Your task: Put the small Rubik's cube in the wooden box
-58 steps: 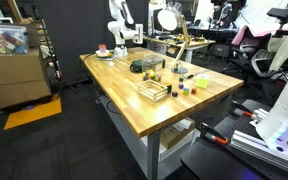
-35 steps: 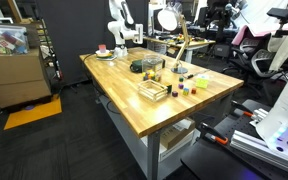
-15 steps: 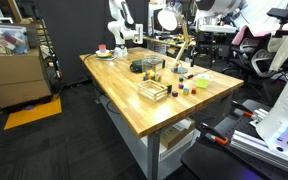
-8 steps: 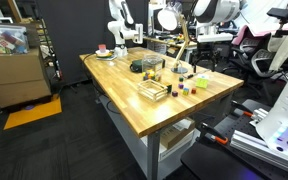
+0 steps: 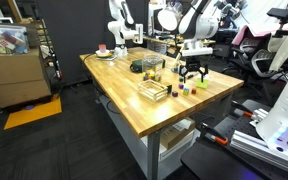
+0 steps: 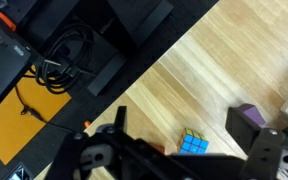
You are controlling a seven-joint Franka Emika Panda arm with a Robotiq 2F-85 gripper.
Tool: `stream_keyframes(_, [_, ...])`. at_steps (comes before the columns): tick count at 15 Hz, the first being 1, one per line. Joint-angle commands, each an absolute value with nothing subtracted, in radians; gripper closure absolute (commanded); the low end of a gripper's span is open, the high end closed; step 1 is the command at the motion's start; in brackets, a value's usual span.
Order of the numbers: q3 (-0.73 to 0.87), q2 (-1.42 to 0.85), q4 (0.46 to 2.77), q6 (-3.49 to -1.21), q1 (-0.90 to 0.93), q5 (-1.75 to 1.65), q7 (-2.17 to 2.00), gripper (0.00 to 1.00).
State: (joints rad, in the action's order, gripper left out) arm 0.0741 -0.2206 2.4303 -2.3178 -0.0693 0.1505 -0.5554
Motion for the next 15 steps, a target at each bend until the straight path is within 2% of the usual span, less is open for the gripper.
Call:
stream_keyframes(1, [0.090, -0.222, 2.426, -2.315, -0.054, 0.156, -0.552, 0.00])
stream_keyframes(5, [0.090, -0.220, 2.426, -2.314, -0.055, 0.156, -0.552, 0.00])
stream_keyframes(15, [0.118, -0.403, 2.330, -2.510, -0.011, 0.143, -0.710, 0.00])
